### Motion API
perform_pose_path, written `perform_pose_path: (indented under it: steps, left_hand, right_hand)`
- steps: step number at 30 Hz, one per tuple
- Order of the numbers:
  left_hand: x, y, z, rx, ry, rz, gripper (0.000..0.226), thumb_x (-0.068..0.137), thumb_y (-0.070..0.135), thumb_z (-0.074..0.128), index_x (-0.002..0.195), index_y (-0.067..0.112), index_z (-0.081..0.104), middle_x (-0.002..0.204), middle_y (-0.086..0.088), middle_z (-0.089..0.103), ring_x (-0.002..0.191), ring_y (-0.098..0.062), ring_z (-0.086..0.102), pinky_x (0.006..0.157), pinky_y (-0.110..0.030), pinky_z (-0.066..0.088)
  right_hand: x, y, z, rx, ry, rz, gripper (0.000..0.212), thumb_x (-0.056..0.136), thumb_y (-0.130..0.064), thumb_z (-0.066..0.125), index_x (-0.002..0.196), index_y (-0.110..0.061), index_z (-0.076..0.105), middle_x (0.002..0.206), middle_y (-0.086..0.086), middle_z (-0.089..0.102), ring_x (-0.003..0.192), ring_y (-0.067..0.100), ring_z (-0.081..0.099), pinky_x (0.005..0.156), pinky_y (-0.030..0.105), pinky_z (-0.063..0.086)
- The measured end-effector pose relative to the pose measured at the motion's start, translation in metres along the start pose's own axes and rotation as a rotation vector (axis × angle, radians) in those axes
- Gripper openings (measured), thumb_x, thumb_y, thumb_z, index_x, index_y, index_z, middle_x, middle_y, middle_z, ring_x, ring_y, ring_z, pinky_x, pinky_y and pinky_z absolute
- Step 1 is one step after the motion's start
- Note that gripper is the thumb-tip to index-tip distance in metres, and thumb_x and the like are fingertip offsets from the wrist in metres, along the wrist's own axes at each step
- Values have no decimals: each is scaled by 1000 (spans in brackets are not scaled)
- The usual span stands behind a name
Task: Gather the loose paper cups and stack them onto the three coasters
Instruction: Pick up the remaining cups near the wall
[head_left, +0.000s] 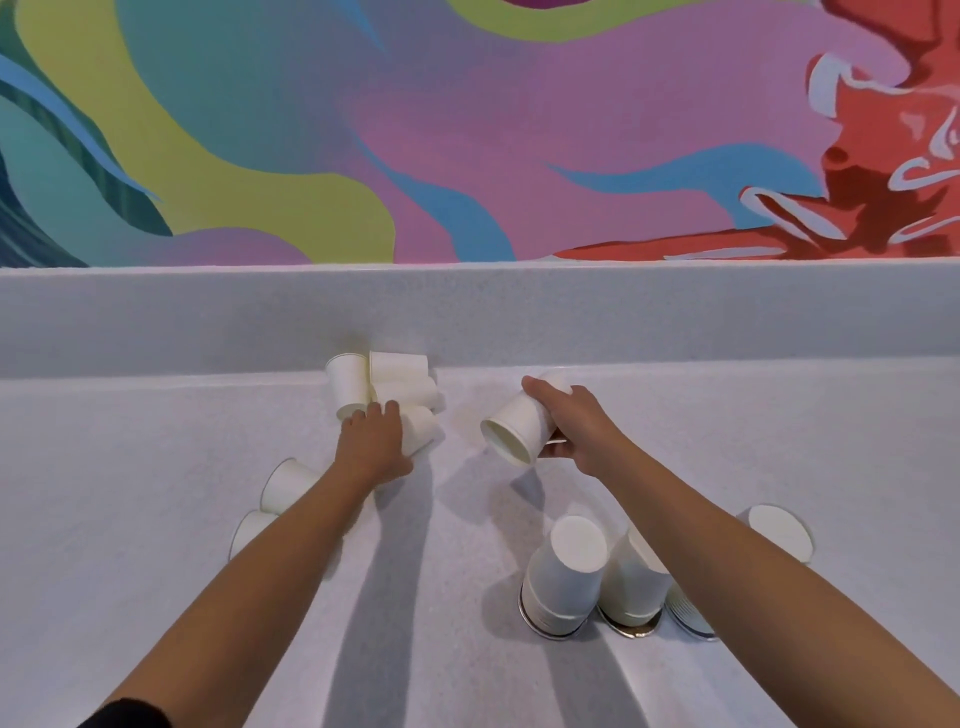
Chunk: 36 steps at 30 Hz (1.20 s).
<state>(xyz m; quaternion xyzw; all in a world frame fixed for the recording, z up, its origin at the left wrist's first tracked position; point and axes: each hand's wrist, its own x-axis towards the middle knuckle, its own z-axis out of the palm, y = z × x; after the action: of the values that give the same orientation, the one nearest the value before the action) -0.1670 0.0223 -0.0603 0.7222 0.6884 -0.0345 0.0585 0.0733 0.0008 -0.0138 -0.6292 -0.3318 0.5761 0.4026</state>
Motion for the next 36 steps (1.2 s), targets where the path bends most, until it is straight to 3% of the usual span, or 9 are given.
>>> perform_pose_path:
  steps: [3,7,12,19,25,28,30,33,36]
  left_hand:
    - [5,-4,17,27,-50,-41,73,77,44,70,131,11,35,125,-11,53,111,-28,56,95,-39,44]
    - [6,-3,28,-110,-82,-30,80,77,44,73,136,11,31,126,-12,51,110,-28,57,89,-38,48]
    - [-3,8,18,-398,-62,-4,75,72,38,80,129,12,38,122,-7,56,105,-23,58,79,-31,48]
    - [-20,30,-8,-726,-208,147,72,69,38,83,126,19,44,122,-2,53,106,-18,53,86,-31,47]
    - [-33,47,-23,-801,-82,232,81,63,40,87,129,24,44,121,-1,56,104,-18,56,87,-34,52]
    - [-39,54,-30,-866,17,226,98,59,42,89,138,26,34,121,0,52,103,-20,57,87,-34,53]
    - [-43,59,-36,-944,63,183,107,57,42,90,142,25,28,119,1,47,105,-21,57,90,-35,53]
    - [-48,60,-41,-942,53,148,109,58,42,90,144,22,25,115,1,47,104,-18,54,85,-27,49]
    - [-53,51,-44,-968,-7,119,103,62,43,87,143,22,27,116,0,49,102,-18,55,81,-24,45]
  right_hand:
    - [5,1,2,-20,0,7,63,81,-42,70,130,-13,44,117,14,59,97,28,64,56,33,56]
    - [10,3,4,-30,23,15,61,83,-40,70,129,-14,40,117,12,57,95,27,63,57,33,56]
    - [18,6,5,4,139,16,68,78,-42,73,129,-12,41,122,14,56,103,32,61,56,36,57]
    - [20,5,6,106,316,-30,64,84,-36,71,129,-9,33,117,10,47,109,29,54,82,50,57]
    - [13,5,16,98,196,-61,71,71,-42,76,126,-11,44,120,11,57,106,33,60,68,47,61]
    - [9,4,23,63,140,-70,73,65,-47,75,123,-13,49,118,13,60,102,33,63,59,43,61]
    - [6,1,28,51,101,-37,70,70,-45,74,126,-15,46,119,13,59,99,34,64,62,43,61]
    - [1,-2,36,-29,49,-8,70,76,-40,74,130,-15,38,119,12,57,99,34,64,68,46,61]
    - [-2,-8,43,-43,-2,-44,69,75,-38,75,128,-12,40,119,13,59,96,33,66,52,37,58]
